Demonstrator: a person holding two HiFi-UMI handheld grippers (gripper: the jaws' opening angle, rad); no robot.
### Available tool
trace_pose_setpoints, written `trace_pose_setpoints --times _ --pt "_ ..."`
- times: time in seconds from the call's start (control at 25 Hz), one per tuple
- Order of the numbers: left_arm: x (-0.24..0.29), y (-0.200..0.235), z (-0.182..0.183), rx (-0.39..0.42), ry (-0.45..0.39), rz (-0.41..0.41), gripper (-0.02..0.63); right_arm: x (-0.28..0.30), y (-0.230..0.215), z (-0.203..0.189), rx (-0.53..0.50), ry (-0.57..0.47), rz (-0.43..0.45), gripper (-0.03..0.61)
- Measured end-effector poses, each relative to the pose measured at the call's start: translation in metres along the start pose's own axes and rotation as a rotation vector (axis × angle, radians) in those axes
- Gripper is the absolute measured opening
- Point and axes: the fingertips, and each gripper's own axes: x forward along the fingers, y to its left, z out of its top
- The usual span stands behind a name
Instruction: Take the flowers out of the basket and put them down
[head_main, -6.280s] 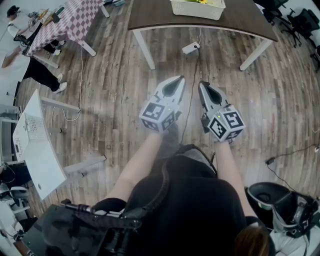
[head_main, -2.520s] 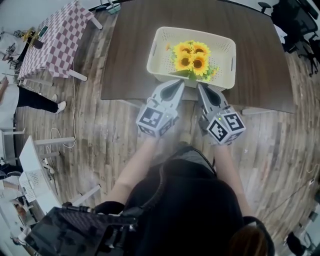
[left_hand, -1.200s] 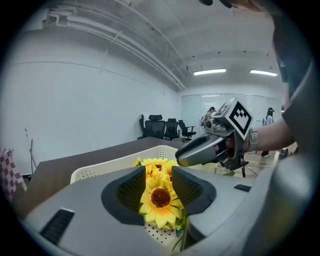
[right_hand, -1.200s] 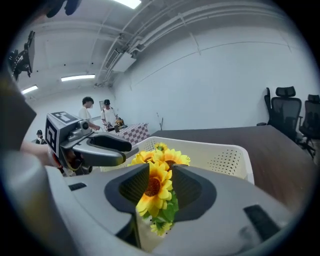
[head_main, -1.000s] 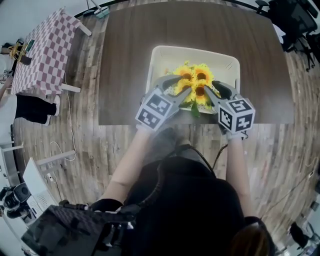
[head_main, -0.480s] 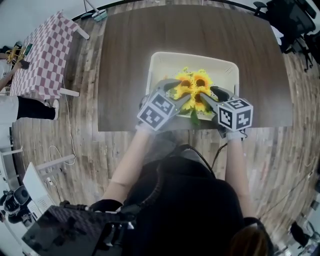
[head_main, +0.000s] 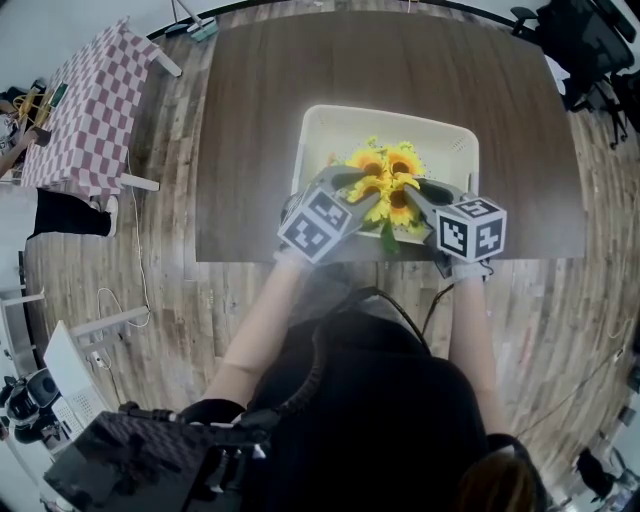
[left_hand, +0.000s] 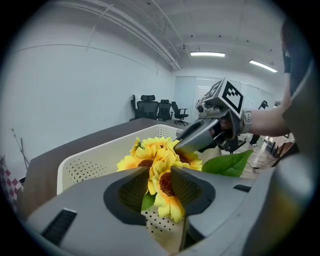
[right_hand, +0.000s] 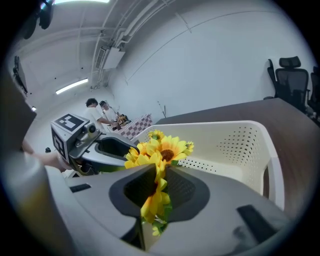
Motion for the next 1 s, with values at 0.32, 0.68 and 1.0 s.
trace_pose_setpoints --times 0.32,0.68,1.0 --pt "-0.003 0.003 0.001 -0.013 -0.028 0.051 0.042 0.0 0.007 0.0 0.003 -0.027 0.02 0.023" --pt "-0.015 0.003 0.016 -0.017 -0.088 0.136 0.018 -0.011 0.016 0.015 -0.015 -0.107 0.05 0.015" --pt "-0.031 0.01 0.033 -0.029 -0.138 0.219 0.018 -0.019 0.027 0.035 -0.034 -0.167 0.088 0.015"
